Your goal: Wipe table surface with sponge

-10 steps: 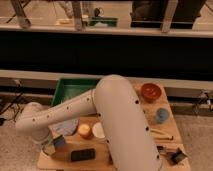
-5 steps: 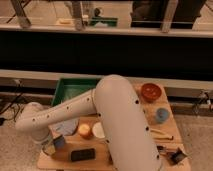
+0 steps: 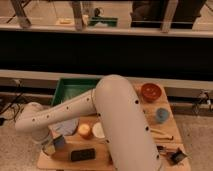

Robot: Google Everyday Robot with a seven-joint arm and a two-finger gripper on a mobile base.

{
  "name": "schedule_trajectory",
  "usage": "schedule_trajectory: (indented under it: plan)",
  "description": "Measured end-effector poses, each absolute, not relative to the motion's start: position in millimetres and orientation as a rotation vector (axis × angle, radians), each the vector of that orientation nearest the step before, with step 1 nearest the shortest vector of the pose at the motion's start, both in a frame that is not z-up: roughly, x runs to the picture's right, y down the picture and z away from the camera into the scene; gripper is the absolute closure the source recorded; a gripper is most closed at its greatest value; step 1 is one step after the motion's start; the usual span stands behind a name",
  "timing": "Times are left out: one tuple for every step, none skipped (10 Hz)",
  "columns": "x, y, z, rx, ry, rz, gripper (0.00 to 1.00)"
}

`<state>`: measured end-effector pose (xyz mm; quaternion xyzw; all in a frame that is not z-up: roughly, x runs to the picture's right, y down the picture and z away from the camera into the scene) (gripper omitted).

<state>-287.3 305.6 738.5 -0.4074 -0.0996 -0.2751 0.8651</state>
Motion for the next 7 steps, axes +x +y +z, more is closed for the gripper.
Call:
schedule_trajectory:
  plan:
    - [-287.3, 305.5, 738.6, -0.854, -0.209, -0.577, 0.75]
    - [-287.2, 305.5, 738.6, -0.854, -0.208, -0.577, 0.65]
    - [-287.1, 305.5, 738.7, -0.854, -0.208, -0.577, 0.57]
    - [-287.1, 305.5, 738.7, -0.854, -0.208, -0.576, 0.47]
    - [-287.1, 306.4, 739.1, -0.856, -0.208, -0.576, 0.35]
    - [-287.1, 305.9, 739.1, -0.855, -0.208, -0.576, 0.27]
    - [-287.0, 306.1, 739.2, -0.855, -0.208, -0.576, 0.21]
